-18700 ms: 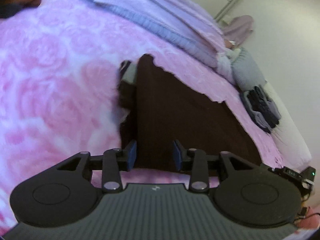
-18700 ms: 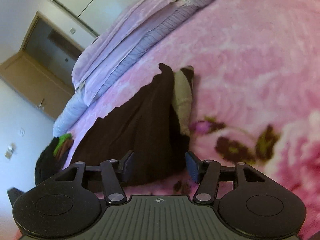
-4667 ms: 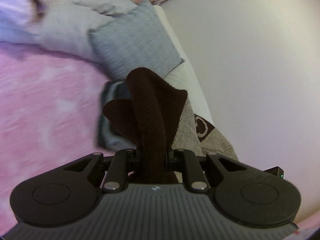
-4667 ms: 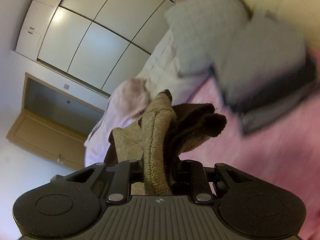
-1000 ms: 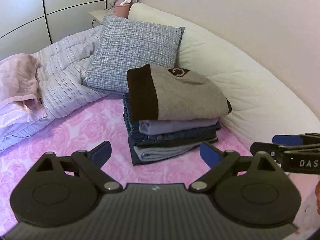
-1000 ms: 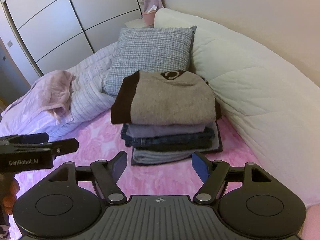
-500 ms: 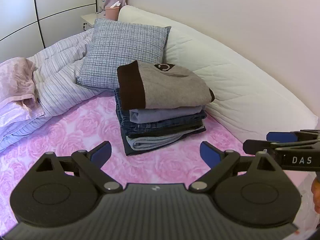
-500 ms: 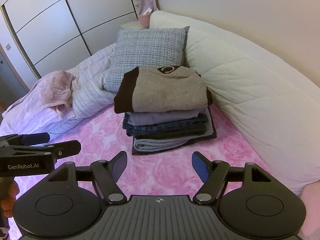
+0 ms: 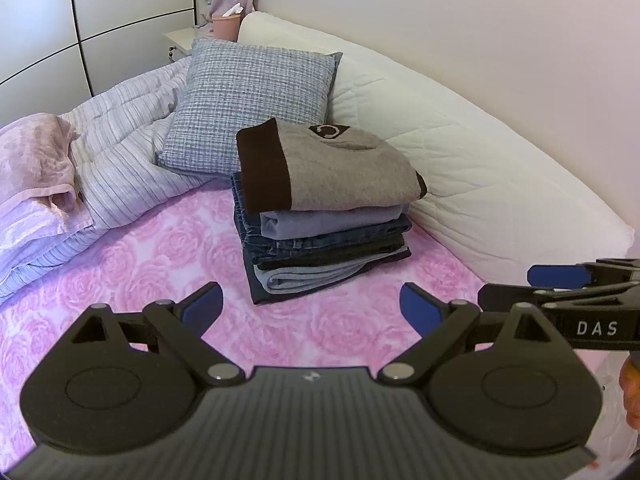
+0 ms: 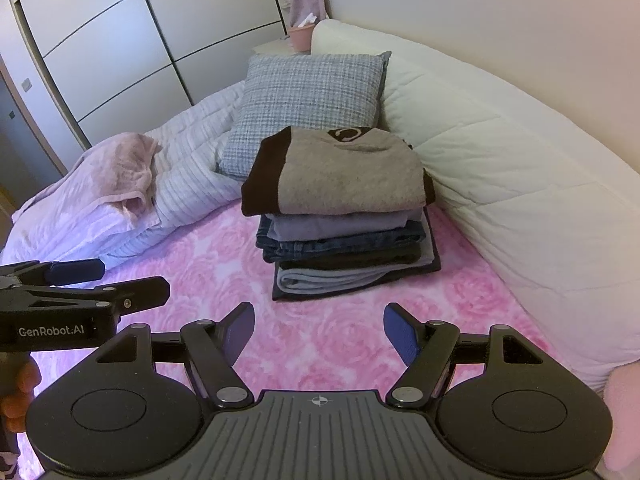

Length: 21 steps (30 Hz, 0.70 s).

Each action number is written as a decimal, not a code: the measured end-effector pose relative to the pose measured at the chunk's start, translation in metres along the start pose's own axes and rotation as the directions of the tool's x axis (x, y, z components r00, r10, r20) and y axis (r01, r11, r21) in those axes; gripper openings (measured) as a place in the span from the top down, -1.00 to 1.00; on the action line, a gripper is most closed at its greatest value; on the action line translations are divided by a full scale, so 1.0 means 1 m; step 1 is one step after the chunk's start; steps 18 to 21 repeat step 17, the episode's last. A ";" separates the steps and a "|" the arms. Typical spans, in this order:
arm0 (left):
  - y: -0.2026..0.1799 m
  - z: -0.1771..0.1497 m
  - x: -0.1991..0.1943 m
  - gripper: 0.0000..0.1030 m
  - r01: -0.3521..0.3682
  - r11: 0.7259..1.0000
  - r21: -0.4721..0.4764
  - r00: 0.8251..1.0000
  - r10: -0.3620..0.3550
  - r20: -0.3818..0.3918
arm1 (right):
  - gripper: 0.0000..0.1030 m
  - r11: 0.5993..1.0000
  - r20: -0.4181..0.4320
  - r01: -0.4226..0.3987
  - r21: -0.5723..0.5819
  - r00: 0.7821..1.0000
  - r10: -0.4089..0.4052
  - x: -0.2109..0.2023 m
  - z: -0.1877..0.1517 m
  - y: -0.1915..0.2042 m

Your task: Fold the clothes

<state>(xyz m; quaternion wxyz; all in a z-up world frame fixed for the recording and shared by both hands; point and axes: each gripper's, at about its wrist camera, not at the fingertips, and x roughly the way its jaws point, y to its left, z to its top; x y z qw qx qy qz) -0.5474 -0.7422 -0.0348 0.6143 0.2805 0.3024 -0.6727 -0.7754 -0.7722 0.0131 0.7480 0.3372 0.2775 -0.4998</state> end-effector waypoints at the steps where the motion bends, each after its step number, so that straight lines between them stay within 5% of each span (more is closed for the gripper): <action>1: -0.001 0.000 0.000 -0.81 0.002 1.000 0.001 1.000 -0.002 -0.001 | -0.33 1.000 -0.001 0.000 0.000 1.000 0.000 -0.001 -0.001 0.000; 21: -0.010 -0.001 0.005 -0.81 -0.014 1.000 -0.001 1.000 0.014 -0.010 | -0.33 1.000 -0.005 0.001 0.005 1.000 -0.001 -0.002 -0.001 -0.008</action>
